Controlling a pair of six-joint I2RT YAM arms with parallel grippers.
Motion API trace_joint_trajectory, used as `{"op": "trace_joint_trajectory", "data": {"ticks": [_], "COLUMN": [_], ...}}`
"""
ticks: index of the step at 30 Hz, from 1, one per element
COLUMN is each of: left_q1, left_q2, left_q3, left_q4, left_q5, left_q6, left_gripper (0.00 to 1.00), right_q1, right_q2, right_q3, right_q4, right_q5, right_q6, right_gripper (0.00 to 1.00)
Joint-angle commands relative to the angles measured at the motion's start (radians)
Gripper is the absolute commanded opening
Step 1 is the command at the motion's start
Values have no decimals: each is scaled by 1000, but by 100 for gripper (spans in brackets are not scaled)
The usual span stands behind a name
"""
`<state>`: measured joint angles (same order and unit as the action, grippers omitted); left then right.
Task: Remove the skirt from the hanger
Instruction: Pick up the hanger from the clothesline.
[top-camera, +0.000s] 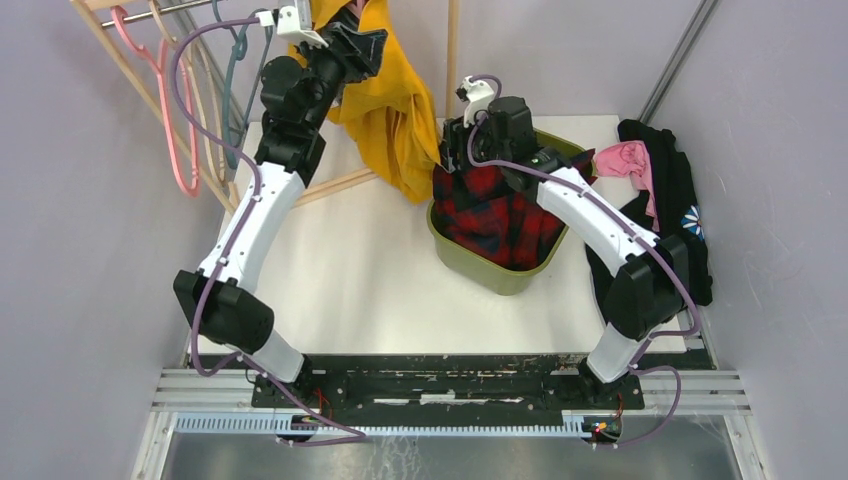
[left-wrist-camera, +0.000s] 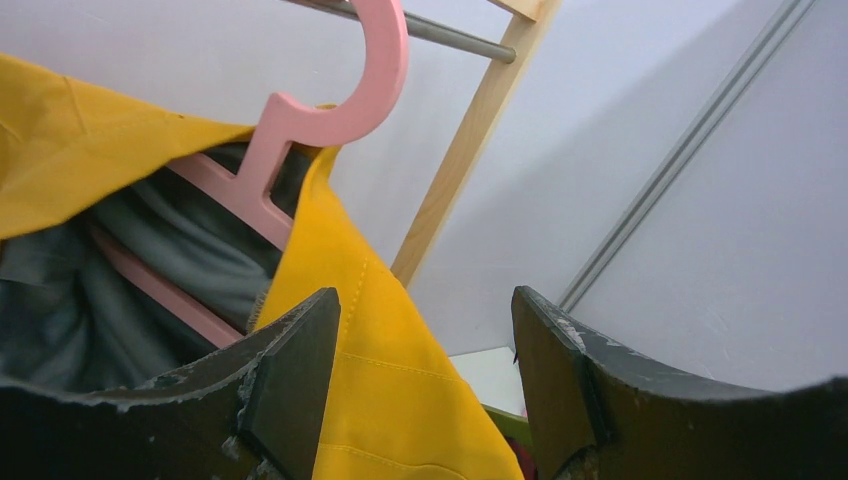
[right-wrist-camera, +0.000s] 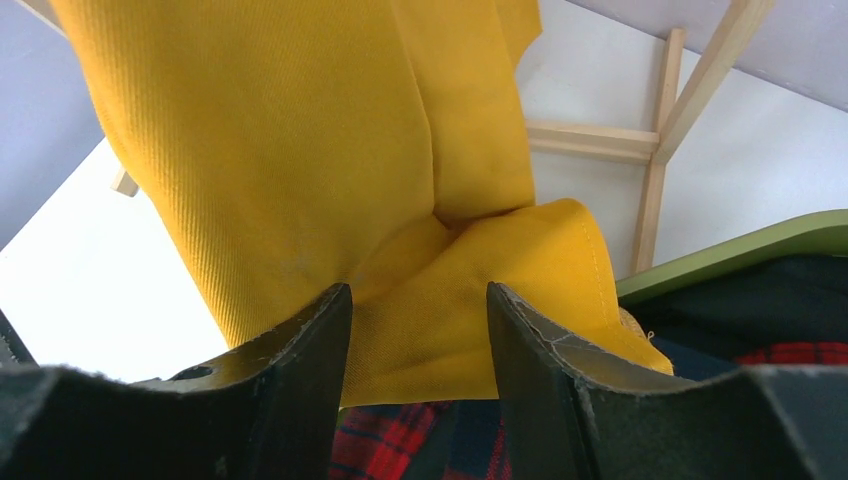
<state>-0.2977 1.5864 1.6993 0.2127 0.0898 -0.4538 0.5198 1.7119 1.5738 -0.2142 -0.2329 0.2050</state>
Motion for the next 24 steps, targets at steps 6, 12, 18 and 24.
{"op": "trace_joint_trajectory", "data": {"ticks": [6,12,18,24], "left_q1": [-19,-23,-23,-23], "left_q2": [63,56,76,60], "left_q3": [77,43,50,37], "left_q4": [39,-10,-26,-92], "left_q5": [19,-20,-24,-73], "left_q6": [-42,47,78,181], "left_gripper": [70,70,70,70], "right_q1": [53,106,141,159], "right_q2": [5,-6,-16,-27], "right_q3": [94,95,94,104], "right_q4": [32,-3,-20,-26], "right_q5": [-39,-42,-46,-65], "right_q6": [0,-42,-58,-67], "right_gripper": [57,57,57,57]}}
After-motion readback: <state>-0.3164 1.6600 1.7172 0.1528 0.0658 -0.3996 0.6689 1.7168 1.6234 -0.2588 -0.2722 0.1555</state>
